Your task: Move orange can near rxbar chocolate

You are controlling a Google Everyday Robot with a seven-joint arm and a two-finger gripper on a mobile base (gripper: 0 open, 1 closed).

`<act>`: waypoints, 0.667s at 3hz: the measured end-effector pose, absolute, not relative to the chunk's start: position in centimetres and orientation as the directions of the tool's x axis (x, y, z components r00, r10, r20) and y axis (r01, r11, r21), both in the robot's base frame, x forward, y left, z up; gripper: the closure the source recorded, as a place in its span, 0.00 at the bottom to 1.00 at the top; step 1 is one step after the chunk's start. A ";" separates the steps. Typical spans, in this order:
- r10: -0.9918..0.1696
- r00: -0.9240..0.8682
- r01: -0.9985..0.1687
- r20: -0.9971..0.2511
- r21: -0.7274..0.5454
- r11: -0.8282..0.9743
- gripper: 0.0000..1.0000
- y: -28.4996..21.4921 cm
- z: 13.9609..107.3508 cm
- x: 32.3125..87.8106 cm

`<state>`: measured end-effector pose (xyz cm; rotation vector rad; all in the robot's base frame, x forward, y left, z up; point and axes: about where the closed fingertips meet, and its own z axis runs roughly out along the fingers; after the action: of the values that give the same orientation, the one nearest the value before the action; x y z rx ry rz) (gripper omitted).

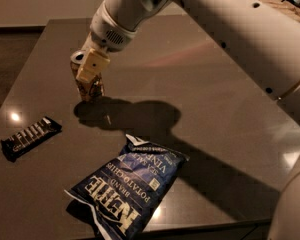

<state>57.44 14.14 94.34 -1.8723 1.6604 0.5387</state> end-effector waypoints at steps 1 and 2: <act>-0.745 0.183 -0.983 -0.641 -0.141 -0.120 1.00 14.9 93.6 56.2; -0.732 0.209 -0.978 -0.649 -0.137 -0.158 0.84 15.5 92.9 55.5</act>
Offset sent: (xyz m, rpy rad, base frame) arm -0.0274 0.0180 -0.0201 0.0231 0.0180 0.1420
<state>55.48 15.50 92.93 -1.9550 1.5795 0.6012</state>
